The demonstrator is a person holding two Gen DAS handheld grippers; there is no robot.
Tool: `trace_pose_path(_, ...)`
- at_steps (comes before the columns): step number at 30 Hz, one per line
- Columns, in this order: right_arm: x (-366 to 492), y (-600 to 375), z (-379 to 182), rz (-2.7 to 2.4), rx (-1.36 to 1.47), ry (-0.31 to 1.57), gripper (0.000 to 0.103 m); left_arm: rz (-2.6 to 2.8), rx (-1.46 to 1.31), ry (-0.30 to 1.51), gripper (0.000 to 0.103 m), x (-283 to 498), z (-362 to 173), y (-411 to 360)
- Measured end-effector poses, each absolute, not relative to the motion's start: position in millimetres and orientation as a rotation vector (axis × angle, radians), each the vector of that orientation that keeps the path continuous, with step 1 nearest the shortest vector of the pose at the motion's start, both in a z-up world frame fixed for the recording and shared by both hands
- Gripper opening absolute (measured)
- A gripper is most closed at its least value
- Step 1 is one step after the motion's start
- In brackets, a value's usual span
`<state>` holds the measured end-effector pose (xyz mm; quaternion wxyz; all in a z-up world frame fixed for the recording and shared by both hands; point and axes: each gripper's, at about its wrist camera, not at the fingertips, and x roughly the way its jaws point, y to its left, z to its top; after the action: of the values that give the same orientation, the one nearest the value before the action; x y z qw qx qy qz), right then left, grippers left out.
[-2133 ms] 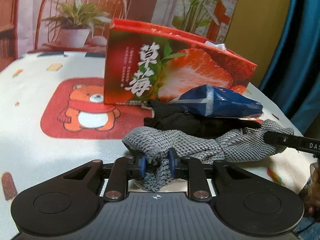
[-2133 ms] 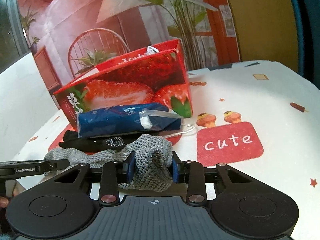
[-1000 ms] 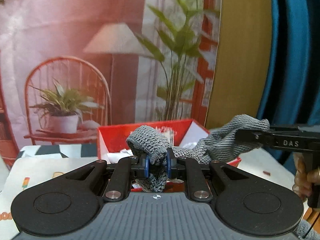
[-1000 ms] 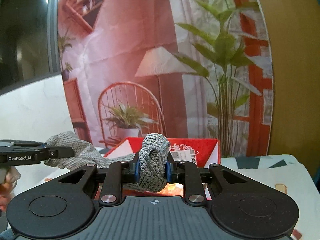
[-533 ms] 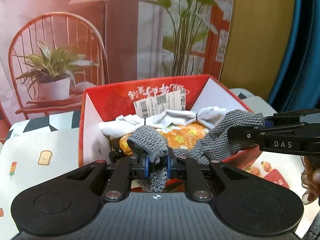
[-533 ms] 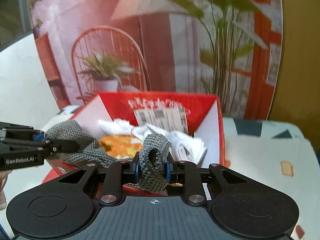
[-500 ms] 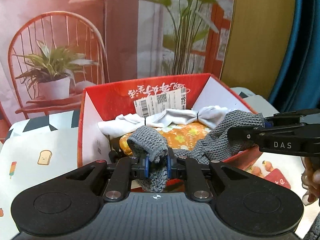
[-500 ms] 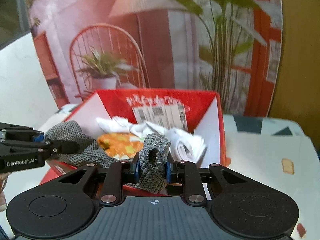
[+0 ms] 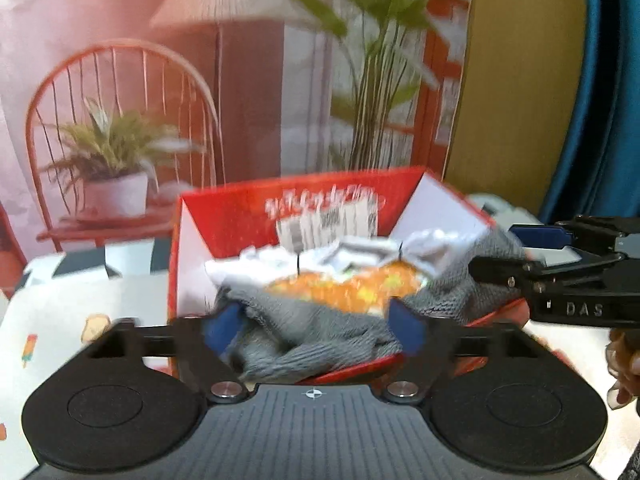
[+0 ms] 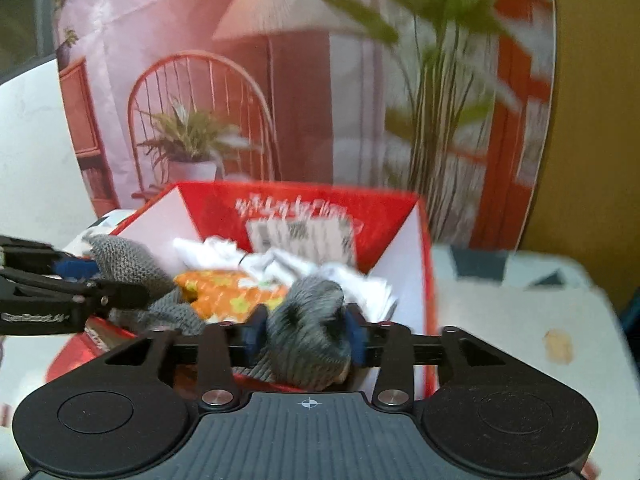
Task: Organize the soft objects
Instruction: 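Open both tools to drop the grey mesh cloth into the box, then move both tools down to the blue cotton-pad bag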
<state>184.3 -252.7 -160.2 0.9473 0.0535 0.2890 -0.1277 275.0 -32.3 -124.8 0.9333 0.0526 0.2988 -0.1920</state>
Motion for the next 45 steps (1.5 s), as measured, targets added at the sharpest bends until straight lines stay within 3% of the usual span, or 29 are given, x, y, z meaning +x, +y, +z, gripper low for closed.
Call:
trace_pose_path(3,168.9,-248.0,-153.1,-0.258,0.078,0.510,0.075,-0.406,0.104,0.578,0.091,261.5,-118.1,-30.3)
trace_pose_path(5,159.3,-245.4,-150.5,-0.260,0.075,0.479,0.079,-0.408,0.109,0.554,0.099,250.3,-115.3,-30.0)
trace_pose_path(9,136.3,-238.9,-151.2,-0.256,0.085,0.419,0.088,-0.415,0.101,0.516,0.101,223.9,-116.5,-27.6)
trace_pose_path(27,99.7,-213.3,-220.8,-0.292,0.206,0.507,0.088,-0.417,-0.071,0.656,0.102,189.9,-170.2,-3.8)
trace_pose_path(30,102.9,-214.5,-230.0,-0.301,0.239,0.540,0.088,-0.430,-0.089,0.658,0.099,189.0,-172.0,-1.6)
trace_pose_path(33,100.2,-211.5,-243.5,-0.305,0.274,0.579,0.087,-0.447,-0.101,0.666,0.090,188.7,-173.7,-3.7)
trace_pose_path(38,86.6,-207.0,-259.1,-0.292,0.312,0.591,0.081,-0.509,-0.109,0.704,0.063,187.0,-177.6,-10.3)
trace_pose_path(45,72.6,-201.6,-264.3,-0.243,0.298,0.577,0.066,-0.532,-0.158,0.774,0.060,189.9,-194.6,-24.1)
